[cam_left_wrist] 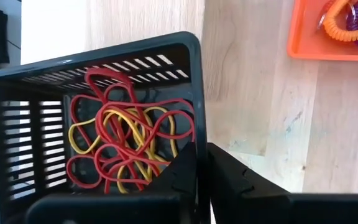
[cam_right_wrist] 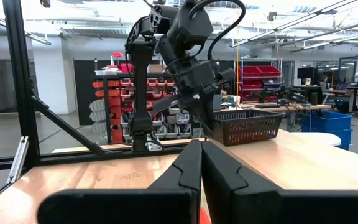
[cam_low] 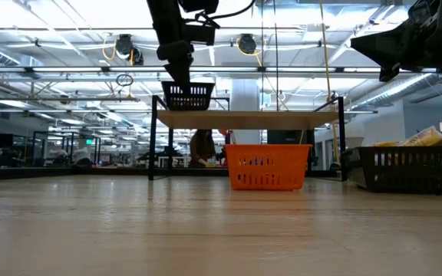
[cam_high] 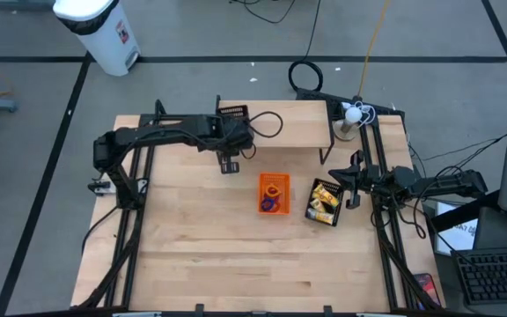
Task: Pick & Place Office Desk Supplies
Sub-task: Put the left black bin on the shelf, then put the orange bin on the shelf
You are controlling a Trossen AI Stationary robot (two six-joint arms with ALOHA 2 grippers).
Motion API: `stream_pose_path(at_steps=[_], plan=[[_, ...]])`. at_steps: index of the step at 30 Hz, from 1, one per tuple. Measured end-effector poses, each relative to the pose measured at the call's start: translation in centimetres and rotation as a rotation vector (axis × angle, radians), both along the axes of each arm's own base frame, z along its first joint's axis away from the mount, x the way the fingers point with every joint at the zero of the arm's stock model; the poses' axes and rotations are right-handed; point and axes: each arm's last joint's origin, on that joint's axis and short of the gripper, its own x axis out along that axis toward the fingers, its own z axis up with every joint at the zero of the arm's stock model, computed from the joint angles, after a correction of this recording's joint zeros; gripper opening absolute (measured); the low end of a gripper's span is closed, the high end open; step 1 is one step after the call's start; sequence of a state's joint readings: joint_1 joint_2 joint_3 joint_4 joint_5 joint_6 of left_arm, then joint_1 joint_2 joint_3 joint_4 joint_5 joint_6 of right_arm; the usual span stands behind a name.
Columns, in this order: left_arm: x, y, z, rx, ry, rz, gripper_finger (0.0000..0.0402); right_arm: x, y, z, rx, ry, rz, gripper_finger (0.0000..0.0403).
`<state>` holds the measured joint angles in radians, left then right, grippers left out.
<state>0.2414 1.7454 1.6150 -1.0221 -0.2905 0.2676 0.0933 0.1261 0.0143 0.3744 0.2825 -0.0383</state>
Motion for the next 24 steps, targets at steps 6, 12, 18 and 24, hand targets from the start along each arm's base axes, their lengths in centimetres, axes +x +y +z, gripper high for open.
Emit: stream_pose_path(at_steps=[6,12,18,24], plan=[[0.0,-0.2,0.0,0.033,0.015,0.006,0.0083,0.0,0.0,0.0,0.0,0.001,0.0,0.0],[-0.1,-0.6,0.0,0.069,0.041,0.01,0.0149,0.0,0.0,0.0,0.0,0.001,0.0,0.0],[0.1,-1.4,0.0,0.121,0.054,-0.003,0.0198,0.0,0.0,0.0,0.0,0.003,0.0,0.0],[-0.7,-3.6,1.9,0.164,0.009,-0.048,0.0227,0.0,0.0,-0.1,-0.001,0.009,0.0,0.0]])
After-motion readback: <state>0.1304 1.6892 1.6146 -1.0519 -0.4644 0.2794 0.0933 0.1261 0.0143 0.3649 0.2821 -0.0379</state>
